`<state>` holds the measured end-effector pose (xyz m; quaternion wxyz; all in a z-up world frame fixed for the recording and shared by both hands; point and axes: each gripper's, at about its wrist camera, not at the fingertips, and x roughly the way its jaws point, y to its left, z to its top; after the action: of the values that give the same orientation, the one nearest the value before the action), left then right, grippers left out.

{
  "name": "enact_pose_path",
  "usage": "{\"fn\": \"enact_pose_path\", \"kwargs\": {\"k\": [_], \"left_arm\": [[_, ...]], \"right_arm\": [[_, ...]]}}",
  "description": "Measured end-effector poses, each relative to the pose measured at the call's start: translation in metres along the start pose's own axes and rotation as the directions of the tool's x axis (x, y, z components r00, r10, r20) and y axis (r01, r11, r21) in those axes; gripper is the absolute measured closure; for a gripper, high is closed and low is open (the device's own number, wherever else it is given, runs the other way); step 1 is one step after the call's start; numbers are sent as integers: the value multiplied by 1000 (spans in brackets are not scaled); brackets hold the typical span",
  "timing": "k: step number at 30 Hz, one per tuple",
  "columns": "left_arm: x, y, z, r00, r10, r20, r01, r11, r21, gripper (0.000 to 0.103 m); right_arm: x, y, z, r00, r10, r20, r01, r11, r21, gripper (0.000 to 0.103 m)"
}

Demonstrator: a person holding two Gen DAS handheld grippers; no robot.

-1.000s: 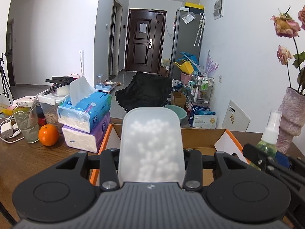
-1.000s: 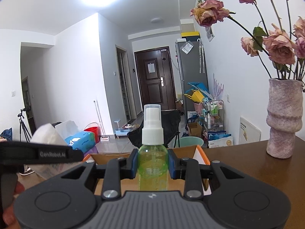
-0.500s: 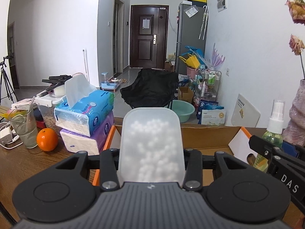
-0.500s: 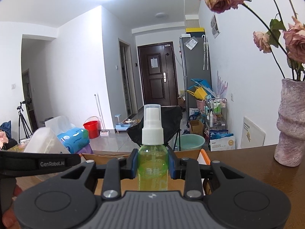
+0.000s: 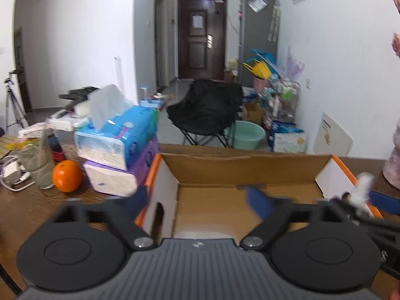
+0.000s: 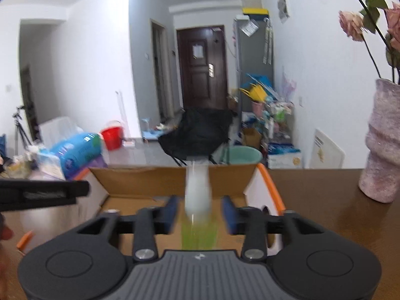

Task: Organize rigid objects
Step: 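Lower both items into the red box and open both grippers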

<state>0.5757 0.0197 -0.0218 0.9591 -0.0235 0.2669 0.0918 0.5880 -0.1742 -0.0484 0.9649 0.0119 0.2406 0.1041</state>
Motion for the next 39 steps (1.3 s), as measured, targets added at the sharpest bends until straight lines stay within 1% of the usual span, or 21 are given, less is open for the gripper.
{"fn": "enact_pose_path", "kwargs": {"k": [1,2,4,11,18,26,31,39], "left_arm": [[-3,1,1,1000,6,15,-6,1000,-3,1],[-6,1,1,1000,5,21,-5,1000,-3,0],[-9,1,2,1000,2,23,-2,1000,-7,0],[-10,1,4,1000,11,21,-10,1000,-9,0],[-21,0,2,999,11,38,-11,1000,-1,0],[-39,3,-5,999,3,49,-3,1000,-3,0],[-54,6,-12,999,-4,46,4,1000,-9,0],[-79,9,-28,999,-12,33,12,1000,-1,0]], "right_arm": [[1,-1,0,1000,-23,-5,23,1000,4,2],[1,-3,-1,999,-37,4,37,999,5,0],[-1,-4,-1,999,-50,11,50,999,0,0],[-5,-2,-3,999,-36,13,36,999,-9,0],[-17,0,0,998,-37,43,38,999,-17,0],[-38,1,-4,997,-48,64,50,998,-30,0],[-52,2,-9,997,-52,64,54,998,-36,0],[-86,5,-22,996,-56,73,59,998,-37,0]]}}
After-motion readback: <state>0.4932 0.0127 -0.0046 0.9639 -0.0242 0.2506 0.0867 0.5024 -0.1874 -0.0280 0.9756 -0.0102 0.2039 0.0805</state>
